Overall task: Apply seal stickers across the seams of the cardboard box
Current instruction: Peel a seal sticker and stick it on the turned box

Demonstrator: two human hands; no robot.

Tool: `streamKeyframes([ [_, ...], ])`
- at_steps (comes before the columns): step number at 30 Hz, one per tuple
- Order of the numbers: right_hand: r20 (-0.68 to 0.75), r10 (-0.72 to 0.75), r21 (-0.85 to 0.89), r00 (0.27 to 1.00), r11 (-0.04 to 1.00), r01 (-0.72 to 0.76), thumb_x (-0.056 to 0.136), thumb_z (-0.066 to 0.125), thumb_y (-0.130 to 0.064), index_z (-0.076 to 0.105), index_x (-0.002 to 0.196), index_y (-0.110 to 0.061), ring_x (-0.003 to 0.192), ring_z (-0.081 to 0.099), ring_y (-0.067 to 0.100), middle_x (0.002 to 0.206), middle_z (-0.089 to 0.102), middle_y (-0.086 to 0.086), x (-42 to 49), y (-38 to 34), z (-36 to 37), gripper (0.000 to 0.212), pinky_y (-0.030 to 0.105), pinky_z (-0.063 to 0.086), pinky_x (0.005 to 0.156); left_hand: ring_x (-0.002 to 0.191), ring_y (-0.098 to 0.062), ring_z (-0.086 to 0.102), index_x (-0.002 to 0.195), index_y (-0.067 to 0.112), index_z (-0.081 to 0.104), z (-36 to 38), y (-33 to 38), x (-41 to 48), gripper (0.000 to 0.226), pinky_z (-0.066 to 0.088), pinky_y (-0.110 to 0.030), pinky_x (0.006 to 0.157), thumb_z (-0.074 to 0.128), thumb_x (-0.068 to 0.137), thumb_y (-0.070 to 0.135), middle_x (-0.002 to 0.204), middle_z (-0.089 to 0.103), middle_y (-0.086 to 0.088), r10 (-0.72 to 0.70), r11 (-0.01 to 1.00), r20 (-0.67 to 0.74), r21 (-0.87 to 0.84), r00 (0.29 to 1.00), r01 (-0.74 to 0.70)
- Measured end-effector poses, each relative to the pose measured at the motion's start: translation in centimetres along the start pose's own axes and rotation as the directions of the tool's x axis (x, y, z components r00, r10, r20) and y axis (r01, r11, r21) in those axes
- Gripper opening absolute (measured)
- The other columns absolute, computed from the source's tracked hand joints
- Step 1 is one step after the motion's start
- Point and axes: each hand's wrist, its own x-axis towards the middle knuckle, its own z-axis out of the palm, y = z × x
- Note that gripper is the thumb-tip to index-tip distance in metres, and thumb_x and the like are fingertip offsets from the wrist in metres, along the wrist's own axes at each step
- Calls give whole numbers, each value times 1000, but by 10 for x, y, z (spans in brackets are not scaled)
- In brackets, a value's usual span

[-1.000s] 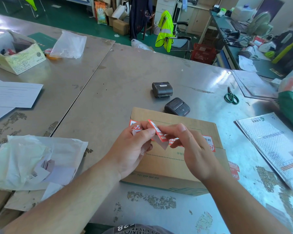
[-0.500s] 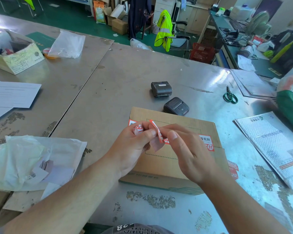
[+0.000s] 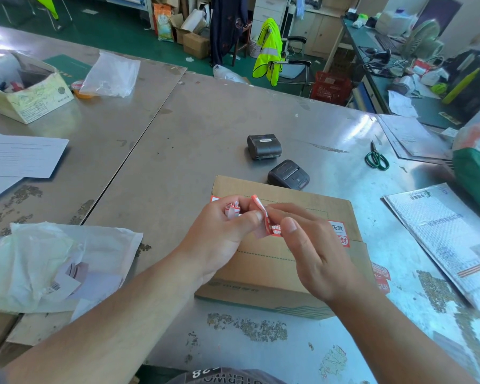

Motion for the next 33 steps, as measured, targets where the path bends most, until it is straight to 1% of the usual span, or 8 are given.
streamKeyframes([
  [5, -3, -69, 21, 998, 997, 69, 104, 25, -28, 63, 113, -36, 120, 61, 15, 122, 66, -13, -1, -5, -1, 40, 27, 46, 91, 51, 1, 48, 89, -11, 62, 5, -2, 0, 19, 35, -11, 52, 59, 90, 9, 73, 62, -3, -34, 998, -1, -49, 999, 34],
  [11, 15, -54, -5, 998, 999, 54, 105, 25, -27, 66, 132, -17, 125, 59, 15, 128, 66, -9, -5, 4, -1, 50, 31, 47, 96, 46, 3, 48, 90, -9, 63, 10, -1, -3, 17, 35, -10, 48, 53, 95, 4, 56, 59, 14, -53, 998, -6, -18, 999, 53],
  [16, 0, 148, 238, 989, 961, -144, 101, 25, -41, 71, 121, -28, 108, 64, 16, 118, 73, -6, -8, 10, 0, 52, 30, 47, 81, 46, 2, 47, 76, 1, 61, 13, 3, -7, 23, 33, -13, 51, 58, 95, 14, 55, 55, 18, -23, 999, -42, 26, 999, 24],
  [21, 141, 448, 655, 883, 626, -422, 95, 31, -52, 80, 98, -6, 86, 66, 21, 103, 76, 19, 4, 9, -2, 66, 35, 46, 73, 64, -2, 55, 73, -1, 63, 13, 7, -10, 24, 38, -8, 62, 66, 89, 15, 66, 66, 9, 53, 990, -20, 134, 998, -50],
  [23, 158, 484, 694, 861, 566, -445, 93, 35, -54, 78, 93, 0, 83, 67, 25, 97, 74, 23, 7, 6, -4, 69, 35, 50, 73, 80, -15, 63, 74, 1, 64, 11, 5, -10, 20, 43, -16, 73, 64, 81, 19, 88, 74, -1, 72, 981, 4, 180, 997, -72],
  [26, 136, 512, 702, 848, 554, -448, 94, 48, -63, 70, 96, 14, 99, 68, 47, 103, 72, 32, 6, 6, -3, 80, 55, 52, 94, 91, -31, 65, 70, 12, 65, 10, 4, -10, 15, 50, -34, 82, 64, 77, 24, 97, 75, -3, 76, 967, 33, 240, 997, -82],
  [28, 117, 512, 700, 851, 565, -436, 84, 55, -65, 74, 90, 8, 106, 66, 51, 104, 72, 33, 7, 3, -2, 75, 58, 50, 98, 78, -22, 64, 70, 12, 65, 9, 3, -10, 14, 48, -30, 75, 64, 77, 24, 88, 74, 1, 75, 964, 32, 255, 997, -80],
  [33, 137, 493, 673, 859, 590, -446, 84, 57, -62, 81, 80, -9, 92, 72, 35, 99, 75, 27, 9, -3, -2, 58, 42, 57, 84, 72, -5, 60, 73, 8, 67, 9, 5, -11, 14, 44, -15, 68, 70, 82, 19, 81, 72, 12, 100, 955, 44, 275, 994, -108],
])
